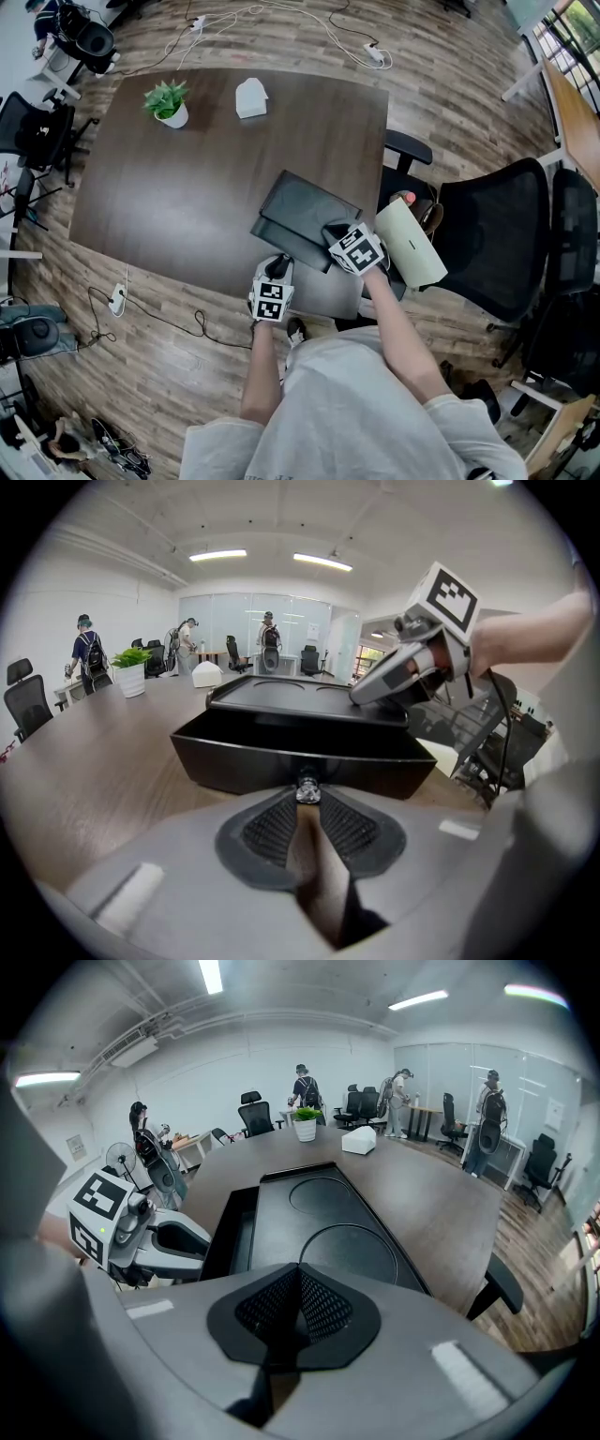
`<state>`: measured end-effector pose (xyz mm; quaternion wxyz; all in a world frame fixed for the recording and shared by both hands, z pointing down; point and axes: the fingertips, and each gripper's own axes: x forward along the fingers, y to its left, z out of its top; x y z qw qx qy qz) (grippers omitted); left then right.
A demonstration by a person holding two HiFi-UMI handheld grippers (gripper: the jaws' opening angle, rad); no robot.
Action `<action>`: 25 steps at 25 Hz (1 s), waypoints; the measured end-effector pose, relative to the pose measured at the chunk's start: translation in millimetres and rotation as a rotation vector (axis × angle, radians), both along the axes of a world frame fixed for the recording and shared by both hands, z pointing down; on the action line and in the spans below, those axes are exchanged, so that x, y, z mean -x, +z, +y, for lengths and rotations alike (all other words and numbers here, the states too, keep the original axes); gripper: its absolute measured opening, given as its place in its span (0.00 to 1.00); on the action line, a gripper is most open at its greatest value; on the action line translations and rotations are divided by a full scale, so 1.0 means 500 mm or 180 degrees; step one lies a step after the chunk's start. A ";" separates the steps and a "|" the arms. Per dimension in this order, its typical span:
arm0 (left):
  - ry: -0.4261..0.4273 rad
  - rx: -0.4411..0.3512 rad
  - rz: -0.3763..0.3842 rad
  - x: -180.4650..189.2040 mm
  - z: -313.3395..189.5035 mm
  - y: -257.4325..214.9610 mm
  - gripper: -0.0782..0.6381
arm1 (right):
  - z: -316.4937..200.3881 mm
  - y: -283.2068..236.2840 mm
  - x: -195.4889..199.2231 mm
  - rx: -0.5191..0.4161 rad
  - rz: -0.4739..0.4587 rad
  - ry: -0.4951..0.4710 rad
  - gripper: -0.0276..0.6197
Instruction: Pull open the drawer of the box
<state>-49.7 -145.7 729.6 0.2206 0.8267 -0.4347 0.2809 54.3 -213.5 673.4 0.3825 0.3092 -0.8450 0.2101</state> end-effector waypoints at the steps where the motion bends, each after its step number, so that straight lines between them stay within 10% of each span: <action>1: -0.0003 -0.0001 0.0000 0.001 0.001 -0.001 0.30 | 0.000 -0.001 0.000 0.0000 0.0001 0.0001 0.05; 25: -0.0045 -0.0002 0.0031 0.016 0.043 0.000 0.30 | 0.000 -0.001 -0.003 -0.0054 0.0034 0.0016 0.05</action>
